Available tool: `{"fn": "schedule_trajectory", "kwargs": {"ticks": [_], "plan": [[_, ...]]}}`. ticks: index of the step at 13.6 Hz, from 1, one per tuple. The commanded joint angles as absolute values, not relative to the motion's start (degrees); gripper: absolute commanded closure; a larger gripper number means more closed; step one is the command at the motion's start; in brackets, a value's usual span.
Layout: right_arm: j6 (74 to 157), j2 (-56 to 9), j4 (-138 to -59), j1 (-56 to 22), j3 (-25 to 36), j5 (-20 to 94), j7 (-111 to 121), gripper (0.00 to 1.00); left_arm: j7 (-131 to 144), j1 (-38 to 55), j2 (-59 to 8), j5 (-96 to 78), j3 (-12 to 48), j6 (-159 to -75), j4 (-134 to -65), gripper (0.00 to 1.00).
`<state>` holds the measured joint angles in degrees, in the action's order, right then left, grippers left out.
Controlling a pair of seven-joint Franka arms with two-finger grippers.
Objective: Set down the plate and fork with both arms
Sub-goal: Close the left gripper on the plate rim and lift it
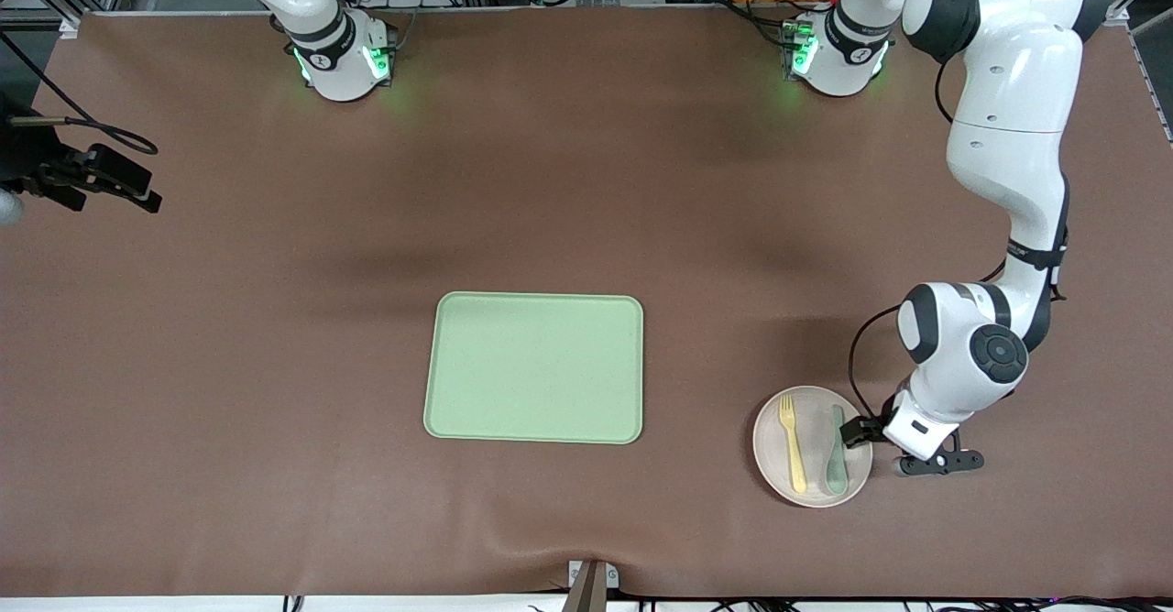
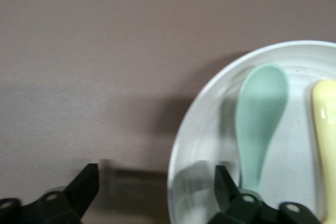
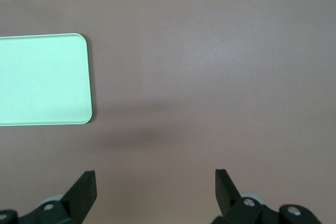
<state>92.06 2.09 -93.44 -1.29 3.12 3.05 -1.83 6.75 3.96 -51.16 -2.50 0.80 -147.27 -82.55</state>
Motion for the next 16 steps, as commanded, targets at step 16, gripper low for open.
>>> {"fn": "schedule_trajectory", "kwargs": {"ticks": [16], "plan": [[92.0, 1.8, -92.6, -1.1, 3.0, 3.3, -2.5, 0.00, 5.2, -7.7, -40.7, -3.3, 14.2, -147.4, -91.5, 1.00]]}}
